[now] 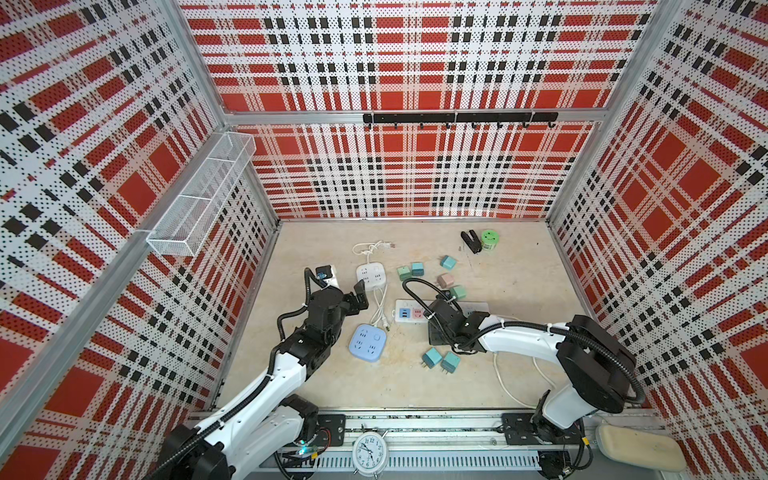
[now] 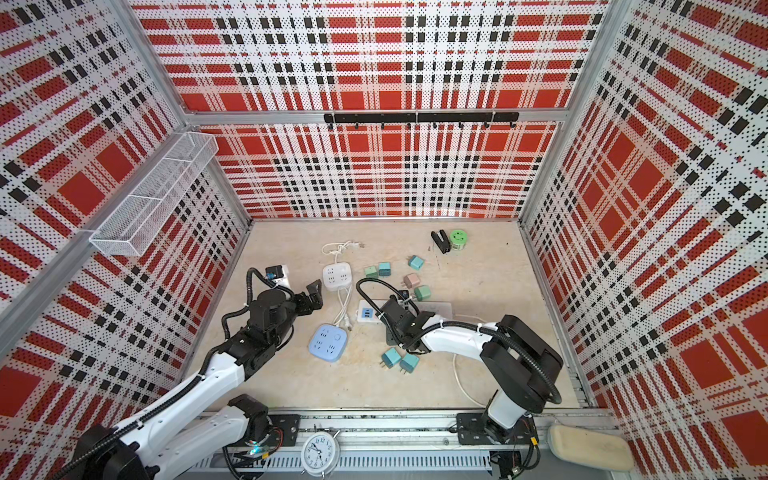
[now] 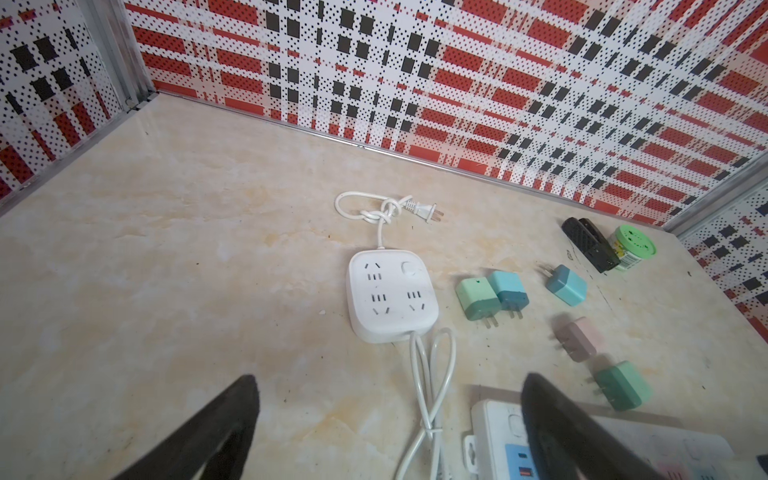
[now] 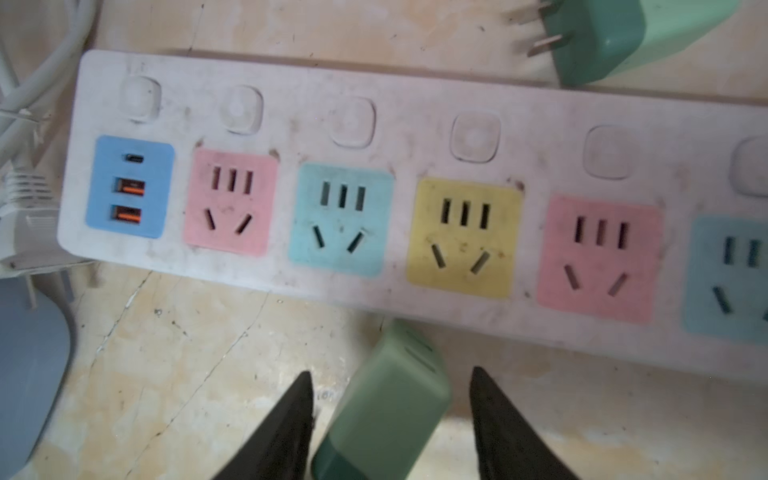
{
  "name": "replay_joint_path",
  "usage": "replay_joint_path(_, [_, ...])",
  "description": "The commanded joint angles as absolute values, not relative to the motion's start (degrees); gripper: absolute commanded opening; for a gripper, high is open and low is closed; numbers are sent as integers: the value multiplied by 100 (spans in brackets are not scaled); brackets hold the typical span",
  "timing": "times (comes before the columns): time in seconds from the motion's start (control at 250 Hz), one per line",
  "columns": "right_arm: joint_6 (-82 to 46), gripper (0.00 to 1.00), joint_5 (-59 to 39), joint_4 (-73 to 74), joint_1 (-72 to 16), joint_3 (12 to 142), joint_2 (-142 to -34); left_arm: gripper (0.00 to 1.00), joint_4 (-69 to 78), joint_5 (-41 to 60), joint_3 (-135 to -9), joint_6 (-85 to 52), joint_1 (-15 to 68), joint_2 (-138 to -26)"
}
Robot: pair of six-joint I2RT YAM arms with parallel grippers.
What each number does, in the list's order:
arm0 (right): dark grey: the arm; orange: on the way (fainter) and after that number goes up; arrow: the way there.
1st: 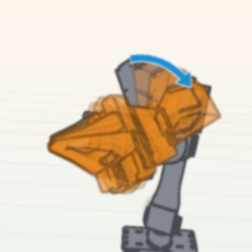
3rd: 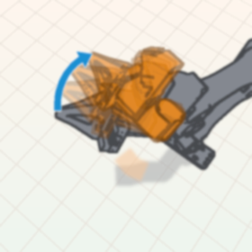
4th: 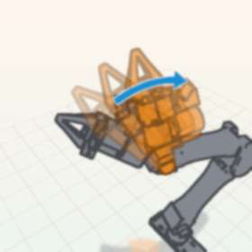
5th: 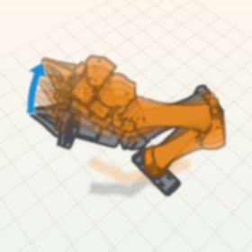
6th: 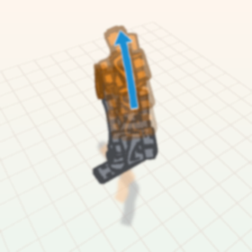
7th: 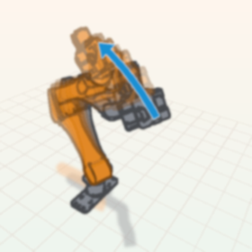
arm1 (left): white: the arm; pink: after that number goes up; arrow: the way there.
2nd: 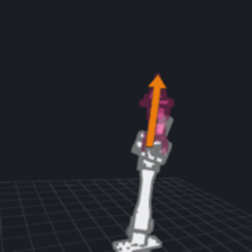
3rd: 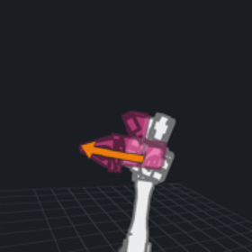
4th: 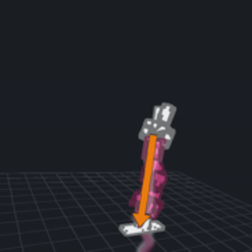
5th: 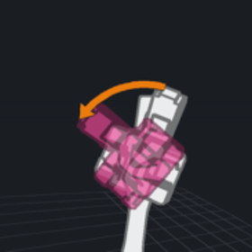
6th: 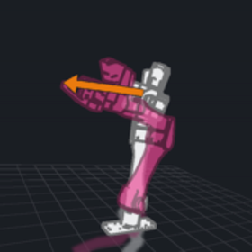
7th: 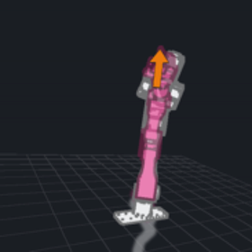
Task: Insert the plug
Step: 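Close right gripper on the light green plug adapter, then lift the green adapter with right gripper while left gripper moves toward it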
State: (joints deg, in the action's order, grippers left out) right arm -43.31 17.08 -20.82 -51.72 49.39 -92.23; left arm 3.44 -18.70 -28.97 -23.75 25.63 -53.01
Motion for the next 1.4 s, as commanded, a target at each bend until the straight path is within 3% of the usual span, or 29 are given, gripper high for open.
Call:
replay_joint_path(0.0, [-4394,51,1905,-2070,-5177,4981,-9190,100,465,-1839,-2925,-2374,2533,-5322])
replay_joint_path(0.16, [-4390,40,1854,-2064,-5181,4944,-9129,100,474,-1830,-2921,-2368,2531,-5292])
replay_joint_path(0.28, [-4386,37,1841,-2120,-5182,4982,-9144,99,475,-1786,-2930,-2356,2531,-5326])
replay_joint_path(0.572, [-4409,43,1764,-2133,-5185,5047,-9328,99,478,-1792,-2931,-2348,2531,-5341])
replay_joint_path(1.393, [-4429,42,1779,-2171,-5381,4997,-9350,99,493,-1733,-2957,-2329,2535,-5379])
